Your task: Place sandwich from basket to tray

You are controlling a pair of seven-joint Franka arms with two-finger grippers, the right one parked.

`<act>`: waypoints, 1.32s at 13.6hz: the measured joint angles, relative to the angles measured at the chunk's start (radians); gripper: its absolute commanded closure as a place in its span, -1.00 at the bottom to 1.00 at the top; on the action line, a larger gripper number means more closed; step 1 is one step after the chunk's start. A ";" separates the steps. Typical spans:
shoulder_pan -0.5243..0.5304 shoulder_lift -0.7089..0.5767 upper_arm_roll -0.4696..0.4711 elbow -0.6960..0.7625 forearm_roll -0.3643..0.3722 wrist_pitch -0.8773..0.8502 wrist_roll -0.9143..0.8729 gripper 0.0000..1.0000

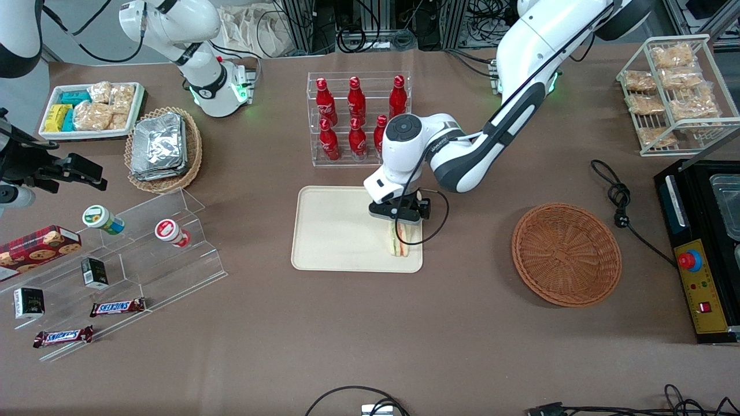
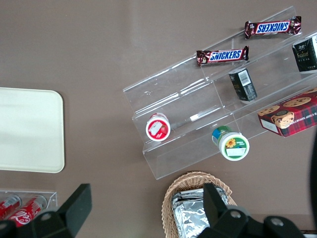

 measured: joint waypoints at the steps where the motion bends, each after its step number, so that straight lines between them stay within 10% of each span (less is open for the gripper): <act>1: 0.001 -0.005 0.000 0.007 -0.005 0.000 0.000 -1.00; 10: 0.086 -0.291 0.216 0.048 -0.542 -0.168 0.547 -1.00; 18: 0.227 -0.594 0.425 0.104 -0.590 -0.650 0.814 -1.00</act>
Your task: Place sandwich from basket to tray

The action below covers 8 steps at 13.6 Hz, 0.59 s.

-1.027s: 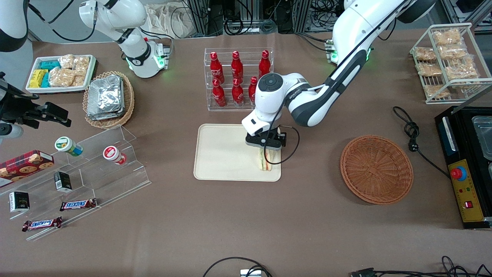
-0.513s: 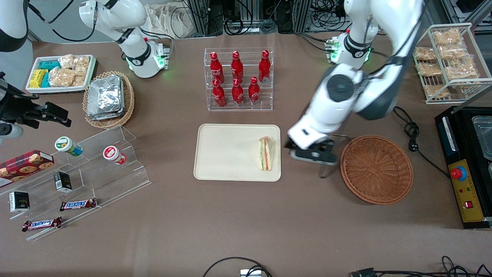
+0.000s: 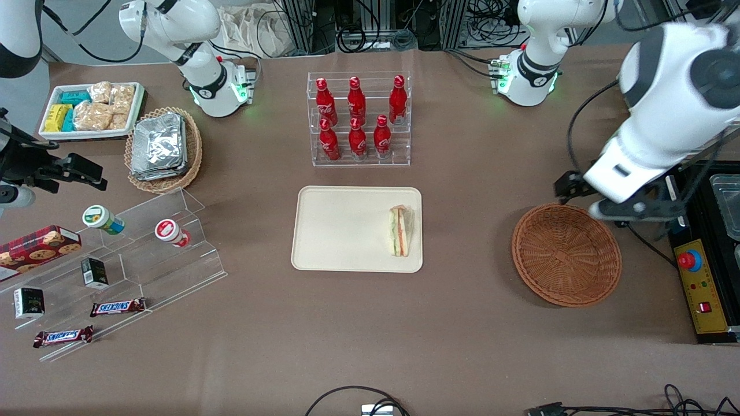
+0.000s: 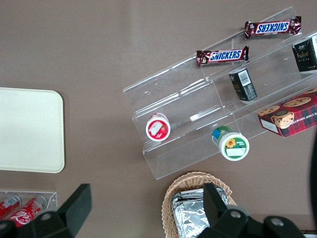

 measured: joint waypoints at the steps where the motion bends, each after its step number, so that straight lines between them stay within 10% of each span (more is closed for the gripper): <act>1: 0.006 -0.040 0.008 0.000 0.000 -0.034 0.009 -1.00; 8: 0.010 -0.116 0.049 -0.015 -0.058 -0.067 0.038 -1.00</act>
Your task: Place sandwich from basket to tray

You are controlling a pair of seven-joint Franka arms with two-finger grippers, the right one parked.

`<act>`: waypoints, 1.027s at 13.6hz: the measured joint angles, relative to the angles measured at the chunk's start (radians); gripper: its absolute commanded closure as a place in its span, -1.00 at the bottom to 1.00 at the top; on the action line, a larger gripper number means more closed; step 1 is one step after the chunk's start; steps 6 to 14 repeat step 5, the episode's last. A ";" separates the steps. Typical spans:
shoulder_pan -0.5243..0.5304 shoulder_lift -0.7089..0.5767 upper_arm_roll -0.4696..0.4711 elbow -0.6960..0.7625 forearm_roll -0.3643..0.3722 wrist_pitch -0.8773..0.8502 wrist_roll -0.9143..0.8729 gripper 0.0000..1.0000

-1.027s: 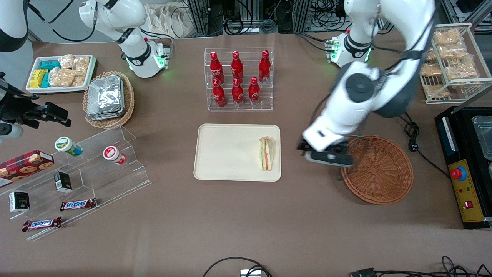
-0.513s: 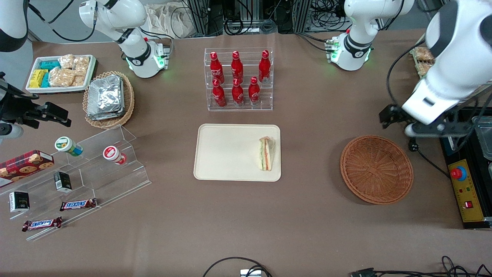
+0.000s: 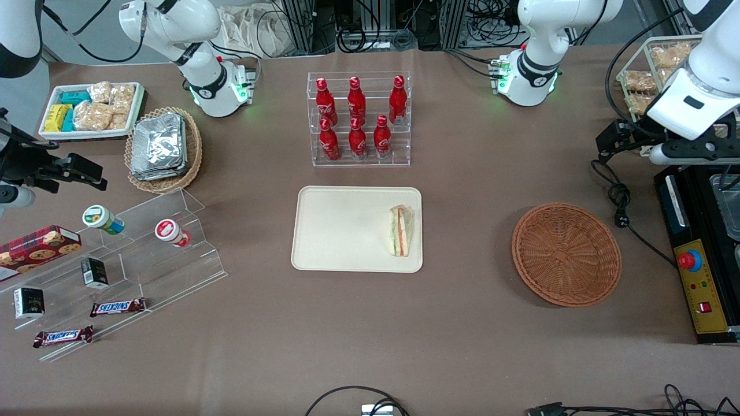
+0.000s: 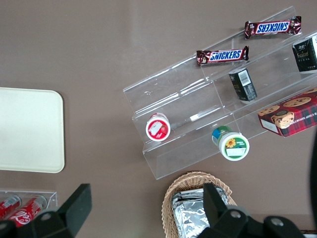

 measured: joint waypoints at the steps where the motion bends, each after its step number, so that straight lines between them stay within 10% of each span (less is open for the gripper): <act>1: 0.000 0.001 0.000 0.000 -0.001 0.000 -0.005 -1.00; 14: 0.000 0.001 0.000 0.000 -0.001 0.000 -0.013 -1.00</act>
